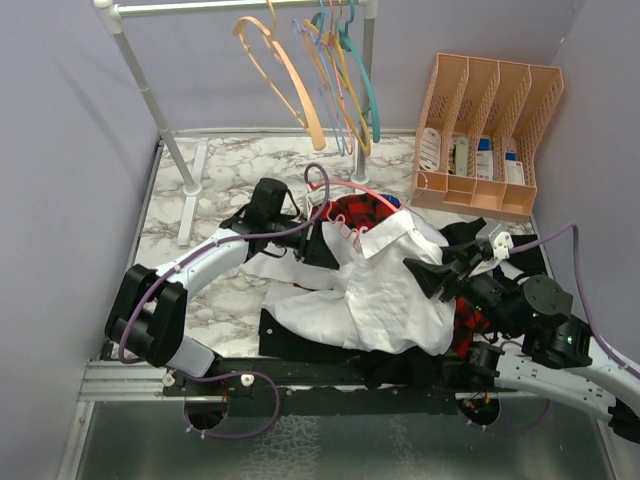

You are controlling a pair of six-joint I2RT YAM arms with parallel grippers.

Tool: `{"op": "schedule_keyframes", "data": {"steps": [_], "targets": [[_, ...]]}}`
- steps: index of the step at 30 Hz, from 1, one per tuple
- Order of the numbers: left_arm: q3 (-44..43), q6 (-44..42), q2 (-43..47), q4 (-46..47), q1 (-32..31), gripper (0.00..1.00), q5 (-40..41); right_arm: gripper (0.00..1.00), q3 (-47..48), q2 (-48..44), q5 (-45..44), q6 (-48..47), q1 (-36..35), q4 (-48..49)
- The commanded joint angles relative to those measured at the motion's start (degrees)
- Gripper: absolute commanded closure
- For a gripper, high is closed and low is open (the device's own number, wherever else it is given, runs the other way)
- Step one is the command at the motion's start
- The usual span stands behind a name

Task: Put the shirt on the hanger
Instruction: Hang the shirt at the center of the board.

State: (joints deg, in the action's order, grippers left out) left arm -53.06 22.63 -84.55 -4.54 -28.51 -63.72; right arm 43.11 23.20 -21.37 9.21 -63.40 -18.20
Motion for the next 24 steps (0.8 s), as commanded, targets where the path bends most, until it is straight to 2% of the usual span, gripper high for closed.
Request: {"op": "schedule_keyframes", "data": {"steps": [1, 6, 9, 13, 16, 18, 20, 21, 24], "targets": [[-5.2, -2.7, 2.5, -5.5, 3.1, 1.0, -0.8, 0.99, 1.4, -0.1, -1.4, -1.2, -0.2, 1.0], [-9.3, -3.5, 3.5, -7.6, 12.9, 1.0, -0.5, 0.99, 0.7, -1.8, 3.1, -7.5, -0.2, 1.5], [-10.7, -5.4, 4.4, -9.1, 17.6, 1.0, -0.9, 0.99, 0.9, -2.4, 2.4, -10.1, -0.2, 1.7], [-8.8, -7.0, 5.2, -10.8, 18.2, 1.0, -2.5, 0.99, 0.6, -2.6, 2.5, -11.8, -0.2, 2.8], [-5.2, -6.3, 4.9, -11.3, 15.2, 0.98, -4.8, 0.99, 0.1, -2.4, 2.9, -11.9, -0.2, 3.6], [-3.1, -5.9, 5.9, -11.4, 12.4, 0.82, -3.4, 0.99, 0.1, -2.3, 2.4, -11.8, -0.2, 3.4], [-1.3, -4.0, 6.9, -10.7, 9.4, 0.58, -2.6, 0.99, 0.1, -2.4, 1.7, -11.4, -0.2, 3.6], [-0.2, -2.0, 7.4, -9.2, 8.0, 0.49, -2.4, 0.99, 0.1, -2.5, 1.3, -11.1, -0.2, 4.2], [2.2, 4.0, 8.2, -5.2, 5.5, 0.36, -1.2, 0.99, 0.1, -2.8, 0.9, -10.8, -0.1, 5.8]]}}
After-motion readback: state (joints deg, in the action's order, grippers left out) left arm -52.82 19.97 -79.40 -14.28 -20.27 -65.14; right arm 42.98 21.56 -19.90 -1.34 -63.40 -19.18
